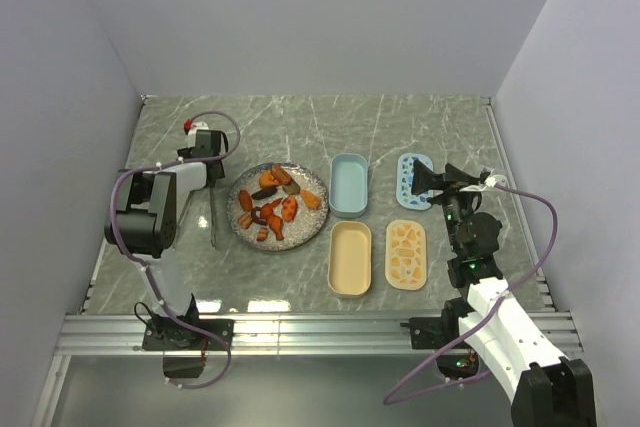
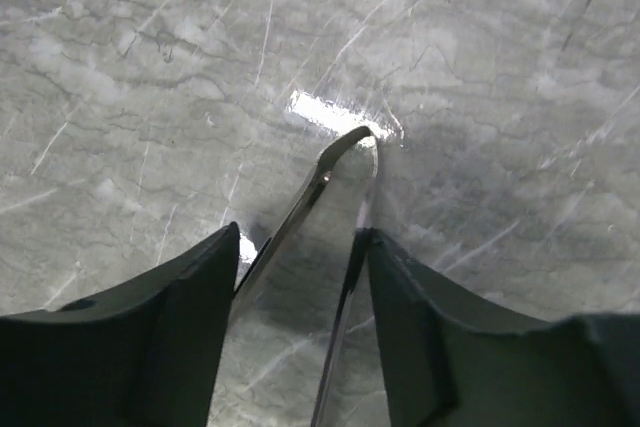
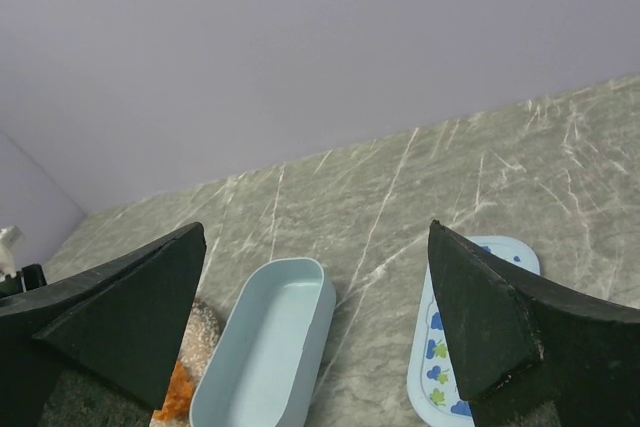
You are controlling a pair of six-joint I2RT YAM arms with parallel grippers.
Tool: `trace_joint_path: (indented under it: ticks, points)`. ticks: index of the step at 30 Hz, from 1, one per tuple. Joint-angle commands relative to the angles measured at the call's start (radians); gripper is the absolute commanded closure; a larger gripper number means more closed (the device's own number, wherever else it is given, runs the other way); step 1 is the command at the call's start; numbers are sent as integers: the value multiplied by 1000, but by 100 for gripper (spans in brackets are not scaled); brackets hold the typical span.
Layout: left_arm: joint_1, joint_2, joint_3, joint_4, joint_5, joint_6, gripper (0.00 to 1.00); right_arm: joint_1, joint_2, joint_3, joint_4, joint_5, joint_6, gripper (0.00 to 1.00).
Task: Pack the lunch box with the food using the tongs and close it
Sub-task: Grab the clamp with the left arm
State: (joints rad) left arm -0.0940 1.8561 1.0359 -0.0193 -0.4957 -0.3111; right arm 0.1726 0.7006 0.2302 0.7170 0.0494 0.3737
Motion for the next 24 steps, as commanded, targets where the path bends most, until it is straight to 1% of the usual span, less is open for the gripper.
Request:
trace_joint_path:
  ticks: [1,4,5,9,10,16,20,24]
  points:
    - [2,-3,1,-60,9,-5,42,8,-18,20,25,23,1,2]
    - [-1,-8,10,-80,-12,-13,48,7,-19,18,27,21,2,2]
    - [-6,-15,7,-82,-23,-14,51,7,-18,18,27,23,2,2]
    - [-30,-75,-14,-71,-84,-20,53,7,-16,18,27,23,4,2]
    - [-36,-98,-32,-61,-124,-22,53,7,-16,18,30,21,2,2]
    - [-99,-323,-137,-22,-256,-3,52,7,-9,17,38,15,4,2]
    - [-131,-483,-197,-7,-286,6,52,8,-1,18,38,6,5,2]
    - [-162,-598,-247,12,-302,10,53,8,-4,17,39,7,7,2]
